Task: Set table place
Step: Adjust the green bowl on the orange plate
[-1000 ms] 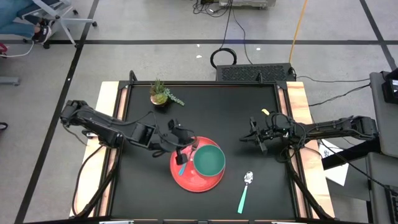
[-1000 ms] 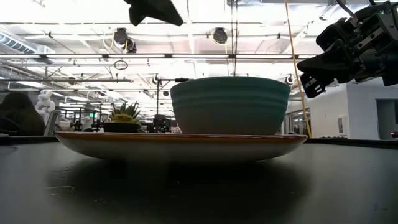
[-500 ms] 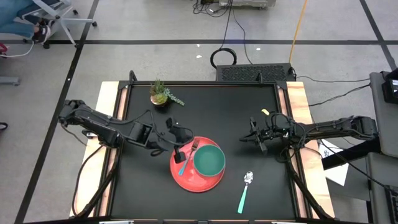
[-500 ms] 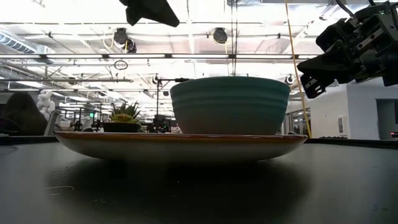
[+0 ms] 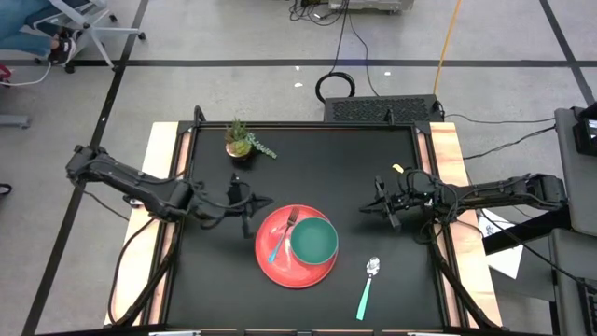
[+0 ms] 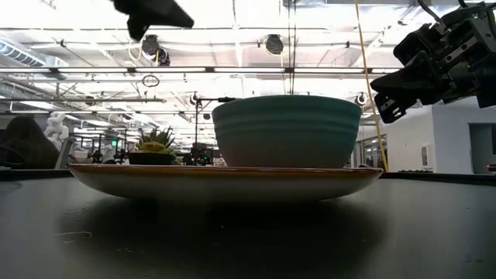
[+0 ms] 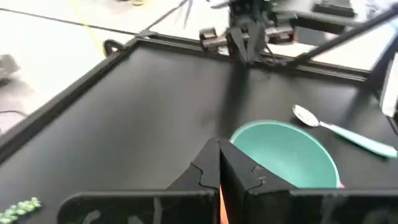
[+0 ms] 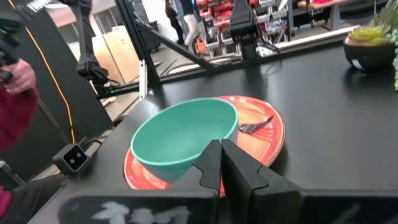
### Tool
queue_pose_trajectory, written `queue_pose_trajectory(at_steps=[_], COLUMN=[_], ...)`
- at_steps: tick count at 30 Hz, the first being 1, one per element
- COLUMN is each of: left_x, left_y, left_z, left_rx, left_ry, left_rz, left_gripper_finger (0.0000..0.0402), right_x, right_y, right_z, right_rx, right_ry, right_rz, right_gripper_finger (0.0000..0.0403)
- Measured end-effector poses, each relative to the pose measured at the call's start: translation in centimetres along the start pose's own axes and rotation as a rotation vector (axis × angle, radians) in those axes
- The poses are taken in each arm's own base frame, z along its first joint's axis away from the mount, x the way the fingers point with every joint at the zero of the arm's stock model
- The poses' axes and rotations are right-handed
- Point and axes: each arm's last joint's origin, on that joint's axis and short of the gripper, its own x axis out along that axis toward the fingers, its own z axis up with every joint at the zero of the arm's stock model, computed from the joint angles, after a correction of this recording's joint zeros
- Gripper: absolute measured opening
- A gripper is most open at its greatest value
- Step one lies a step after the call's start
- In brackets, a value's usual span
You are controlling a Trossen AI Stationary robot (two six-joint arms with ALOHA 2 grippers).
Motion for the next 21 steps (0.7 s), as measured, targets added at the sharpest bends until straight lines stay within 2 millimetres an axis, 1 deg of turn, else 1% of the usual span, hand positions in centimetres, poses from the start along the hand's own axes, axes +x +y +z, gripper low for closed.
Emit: queue_pose_trajectory(at_steps=[2,4,6,8,10,14,18,21], left_x=[-0.3,-0.8,-1.0,-1.2,-1.7,-2.4,-3.3,-3.5], left_y=[0.1,0.1,-0.1,-0.1,0.0,0.9,1.7,2.4], left_z=[-1.0,-1.6,-2.4,-3.0,-2.9,-3.0,-3.6,-4.7], left_rx=[0.016,0.053,0.115,0.178,0.201,0.181,0.166,0.164], left_ry=[-0.022,-0.049,-0.062,-0.085,-0.134,-0.178,-0.204,-0.204], left_rz=[-0.054,-0.15,-0.25,-0.302,-0.297,-0.203,-0.173,-0.134], left_gripper_finger=[0.0001,0.0001,0.0,0.0,0.0,0.0,0.0,0.0], right_x=[0.0,0.0,0.0,0.0,0.0,0.0,0.0,0.0], right_y=[0.0,0.0,0.0,0.0,0.0,0.0,0.0,0.0], right_z=[0.0,0.0,0.0,0.1,0.1,0.1,0.1,0.1], right_rx=[-0.001,-0.001,-0.004,-0.007,-0.008,-0.01,-0.014,-0.014], right_ry=[-0.002,-0.001,0.0,-0.005,-0.007,-0.015,-0.014,-0.014], right_rz=[0.0,0.0,0.0,0.001,0.002,0.004,0.003,0.003], right_gripper_finger=[0.0004,0.0004,0.0004,0.0004,0.0004,0.0004,0.0004,0.0004])
